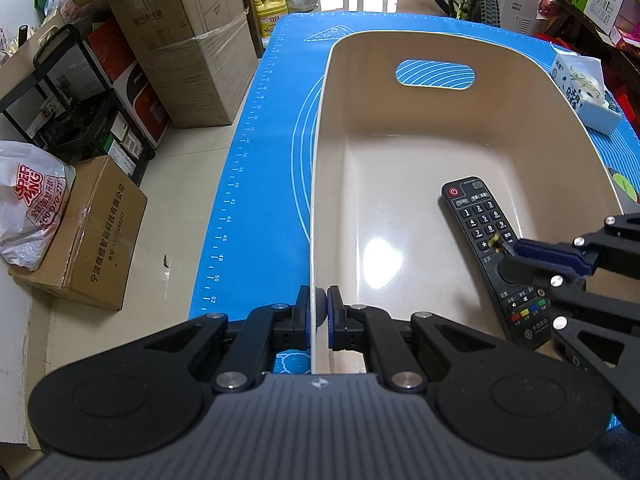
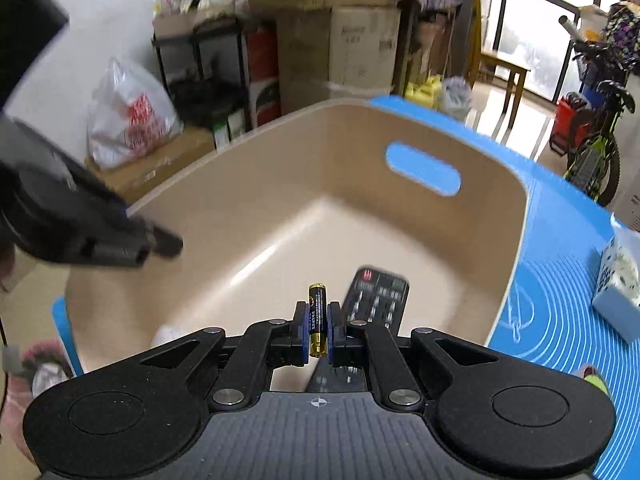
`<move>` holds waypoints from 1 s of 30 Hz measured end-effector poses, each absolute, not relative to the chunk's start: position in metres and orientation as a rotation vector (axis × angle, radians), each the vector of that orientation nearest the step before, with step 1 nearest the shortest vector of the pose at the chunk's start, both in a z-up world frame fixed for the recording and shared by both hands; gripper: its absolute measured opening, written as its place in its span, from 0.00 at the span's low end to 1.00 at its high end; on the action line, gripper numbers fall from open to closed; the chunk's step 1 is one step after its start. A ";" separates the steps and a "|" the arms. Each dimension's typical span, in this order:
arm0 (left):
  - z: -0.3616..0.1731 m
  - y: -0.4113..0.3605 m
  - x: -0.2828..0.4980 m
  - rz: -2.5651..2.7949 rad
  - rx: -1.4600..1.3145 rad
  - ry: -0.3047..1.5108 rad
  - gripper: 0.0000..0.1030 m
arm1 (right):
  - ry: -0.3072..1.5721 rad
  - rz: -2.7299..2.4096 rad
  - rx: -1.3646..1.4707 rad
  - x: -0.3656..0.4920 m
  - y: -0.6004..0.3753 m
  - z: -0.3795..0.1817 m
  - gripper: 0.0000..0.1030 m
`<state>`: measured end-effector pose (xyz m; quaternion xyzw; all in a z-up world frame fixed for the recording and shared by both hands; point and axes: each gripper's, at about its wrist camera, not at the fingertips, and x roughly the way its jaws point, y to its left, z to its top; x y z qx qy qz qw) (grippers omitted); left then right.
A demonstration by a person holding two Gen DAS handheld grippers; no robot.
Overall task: Organize rigid objects
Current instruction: 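Drop the battery into the basket by opening the right gripper, then move the right gripper back toward the tape roll and keys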
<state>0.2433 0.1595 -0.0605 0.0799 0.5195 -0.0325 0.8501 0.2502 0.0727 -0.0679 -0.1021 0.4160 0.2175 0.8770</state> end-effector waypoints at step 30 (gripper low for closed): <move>-0.059 0.160 0.244 -0.061 0.176 1.096 0.09 | 0.685 0.307 -0.023 0.218 -0.040 -0.024 0.94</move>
